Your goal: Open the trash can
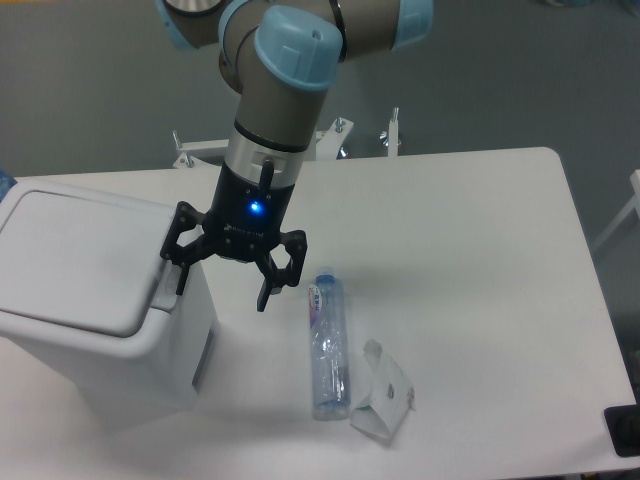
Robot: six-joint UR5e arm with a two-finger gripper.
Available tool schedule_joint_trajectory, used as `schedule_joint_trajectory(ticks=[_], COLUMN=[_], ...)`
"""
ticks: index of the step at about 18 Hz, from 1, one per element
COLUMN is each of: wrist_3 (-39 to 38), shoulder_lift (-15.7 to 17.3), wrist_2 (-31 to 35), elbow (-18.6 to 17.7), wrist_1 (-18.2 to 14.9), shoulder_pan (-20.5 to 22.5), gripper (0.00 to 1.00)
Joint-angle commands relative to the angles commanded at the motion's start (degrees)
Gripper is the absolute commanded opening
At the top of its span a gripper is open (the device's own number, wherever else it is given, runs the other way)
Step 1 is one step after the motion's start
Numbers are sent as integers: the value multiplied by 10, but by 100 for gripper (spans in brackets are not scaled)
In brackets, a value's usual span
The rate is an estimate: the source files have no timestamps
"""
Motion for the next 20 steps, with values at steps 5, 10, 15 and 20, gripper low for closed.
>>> schedule_joint_trajectory(ticks=[5,10,15,20], wrist_3=[1,7,90,237], shoulder_lift=[2,0,-31,-91], wrist_2=[0,10,137,218], elbow=[3,14,9,11], wrist_1=[-1,3,22,25], shoulder_pan=[-4,3,40,97], gripper=[100,100,100,100])
